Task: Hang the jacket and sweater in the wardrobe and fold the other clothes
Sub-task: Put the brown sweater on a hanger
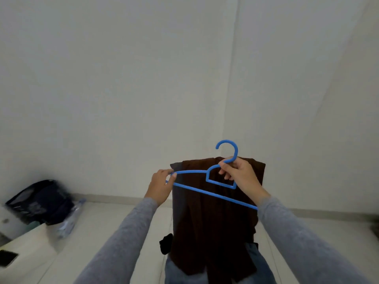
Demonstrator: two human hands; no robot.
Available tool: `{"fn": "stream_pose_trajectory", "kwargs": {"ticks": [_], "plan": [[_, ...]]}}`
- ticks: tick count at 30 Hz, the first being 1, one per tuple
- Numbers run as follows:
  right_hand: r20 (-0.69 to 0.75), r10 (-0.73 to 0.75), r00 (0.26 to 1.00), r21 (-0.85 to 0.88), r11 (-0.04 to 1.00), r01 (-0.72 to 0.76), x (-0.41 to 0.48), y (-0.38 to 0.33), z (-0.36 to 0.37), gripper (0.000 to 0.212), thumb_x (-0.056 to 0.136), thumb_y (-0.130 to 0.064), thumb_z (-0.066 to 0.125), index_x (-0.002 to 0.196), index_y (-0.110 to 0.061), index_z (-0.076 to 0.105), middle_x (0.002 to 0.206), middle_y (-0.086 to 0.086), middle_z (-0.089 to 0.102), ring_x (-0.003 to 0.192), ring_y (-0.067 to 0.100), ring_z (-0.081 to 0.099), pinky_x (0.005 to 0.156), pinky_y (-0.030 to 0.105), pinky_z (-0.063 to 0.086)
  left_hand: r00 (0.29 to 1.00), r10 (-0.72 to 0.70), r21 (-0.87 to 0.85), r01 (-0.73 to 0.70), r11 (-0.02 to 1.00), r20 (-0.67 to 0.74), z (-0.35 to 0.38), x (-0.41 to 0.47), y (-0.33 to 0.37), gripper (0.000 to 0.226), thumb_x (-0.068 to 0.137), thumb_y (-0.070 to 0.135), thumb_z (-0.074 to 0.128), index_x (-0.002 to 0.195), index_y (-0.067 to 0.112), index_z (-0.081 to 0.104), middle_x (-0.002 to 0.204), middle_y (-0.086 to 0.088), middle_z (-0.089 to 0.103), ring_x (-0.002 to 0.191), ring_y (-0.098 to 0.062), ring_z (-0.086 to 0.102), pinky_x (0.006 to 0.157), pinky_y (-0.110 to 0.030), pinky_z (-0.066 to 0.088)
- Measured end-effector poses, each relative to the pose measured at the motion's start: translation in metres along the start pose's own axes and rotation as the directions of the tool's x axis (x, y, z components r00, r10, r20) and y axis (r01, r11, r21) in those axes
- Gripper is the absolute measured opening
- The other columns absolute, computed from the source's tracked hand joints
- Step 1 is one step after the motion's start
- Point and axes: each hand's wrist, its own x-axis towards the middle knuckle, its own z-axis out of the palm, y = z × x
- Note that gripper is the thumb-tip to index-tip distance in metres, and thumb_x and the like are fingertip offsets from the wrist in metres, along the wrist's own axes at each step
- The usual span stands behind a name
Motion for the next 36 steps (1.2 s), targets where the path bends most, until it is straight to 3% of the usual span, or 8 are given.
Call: {"fn": "stream_pose_trajectory", "kwargs": {"ticks": [4, 11, 19, 24, 26, 30, 34, 36], "plan": [[-0.253, 0.01, 0.968, 0.02, 1.0, -0.005, 0.018, 0.026, -0.005, 0.006, 0.093, -0.019, 0.059, 0.089, -0.016, 0.063, 0.076, 0.004, 0.067, 0.057, 0.002, 0.057, 0.057, 0.013, 0.045, 0.985, -0.171, -0.149, 0.164, 0.975, -0.037, 0.045, 0.056, -0.002, 0.035, 0.094, 0.016, 0.052, 0.125, -0.001, 0.048, 0.129, -0.017, 0.041, 0.12, -0.029, 0.045, 0.103, -0.028, 0.032], [-0.607, 0.006, 0.794, 0.061, 0.997, 0.04, 0.042, 0.047, -0.002, 0.009, 0.094, -0.018, 0.057, 0.085, -0.02, 0.059, 0.079, 0.006, 0.063, 0.061, 0.004, 0.058, 0.061, 0.015, 0.049, 0.84, -0.536, -0.222, 0.54, 0.812, 0.083, 0.104, 0.102, -0.007, 0.07, 0.086, 0.043, 0.062, 0.13, -0.007, 0.042, 0.132, -0.022, 0.049, 0.122, -0.036, 0.047, 0.103, -0.039, 0.039], [-0.726, 0.084, 0.682, 0.1, 0.995, -0.016, 0.043, 0.069, 0.015, 0.011, 0.096, -0.02, 0.053, 0.085, -0.021, 0.056, 0.078, 0.001, 0.062, 0.066, 0.008, 0.06, 0.074, 0.026, 0.053, 0.877, -0.335, -0.127, 0.397, 0.909, 0.344, 0.129, 0.077, -0.02, 0.028, 0.093, 0.023, 0.056, 0.109, 0.0, 0.06, 0.113, -0.013, 0.062, 0.107, -0.029, 0.057, 0.088, -0.027, 0.04], [-0.734, 0.082, 0.674, 0.104, 0.995, -0.008, 0.044, 0.076, 0.03, 0.01, 0.097, -0.02, 0.051, 0.088, -0.018, 0.055, 0.077, -0.002, 0.063, 0.065, 0.001, 0.061, 0.075, 0.027, 0.054, 0.701, -0.393, 0.198, 0.346, 0.917, 0.595, 0.132, 0.039, -0.068, 0.034, 0.091, 0.025, 0.06, 0.117, 0.004, 0.058, 0.12, -0.01, 0.059, 0.114, -0.027, 0.055, 0.097, -0.028, 0.041], [-0.729, 0.088, 0.678, 0.118, 0.993, -0.002, 0.042, 0.078, 0.031, 0.011, 0.097, -0.019, 0.051, 0.086, -0.019, 0.054, 0.077, -0.001, 0.062, 0.065, 0.002, 0.061, 0.073, 0.025, 0.054, 0.667, -0.426, 0.041, 0.511, 0.859, 0.611, 0.133, 0.03, -0.082, 0.036, 0.084, 0.026, 0.069, 0.113, 0.007, 0.061, 0.118, -0.01, 0.062, 0.109, -0.027, 0.059, 0.1, -0.032, 0.043], [-0.725, 0.097, 0.682, 0.146, 0.989, 0.015, 0.039, 0.081, 0.029, 0.013, 0.097, -0.018, 0.051, 0.084, -0.018, 0.054, 0.075, 0.002, 0.061, 0.065, 0.01, 0.06, 0.066, 0.018, 0.053, 0.676, -0.425, -0.487, 0.732, 0.477, 0.601, 0.136, 0.055, -0.065, 0.067, 0.066, 0.024, 0.085, 0.116, 0.015, 0.041, 0.116, -0.01, 0.056, 0.106, -0.026, 0.058, 0.097, -0.047, 0.047], [-0.724, 0.123, 0.679, 0.179, 0.984, 0.012, 0.033, 0.084, 0.027, 0.014, 0.097, -0.018, 0.051, 0.083, -0.016, 0.052, 0.076, 0.004, 0.061, 0.06, 0.006, 0.059, 0.06, 0.014, 0.051, 0.721, -0.48, -0.537, 0.693, 0.481, 0.501, 0.138, 0.078, -0.027, 0.108, 0.058, 0.041, 0.087, 0.136, 0.014, 0.018, 0.127, -0.005, 0.047, 0.119, -0.025, 0.048, 0.107, -0.045, 0.038], [-0.718, 0.129, 0.684, 0.176, 0.984, -0.001, 0.03, 0.084, 0.025, 0.015, 0.097, -0.018, 0.051, 0.082, -0.017, 0.052, 0.075, 0.003, 0.061, 0.058, 0.004, 0.059, 0.058, 0.014, 0.05, 0.656, -0.601, -0.549, 0.74, 0.389, 0.458, 0.138, 0.08, -0.024, 0.119, 0.054, 0.045, 0.089, 0.141, 0.007, 0.017, 0.131, -0.007, 0.049, 0.122, -0.028, 0.048, 0.108, -0.046, 0.036]]}}
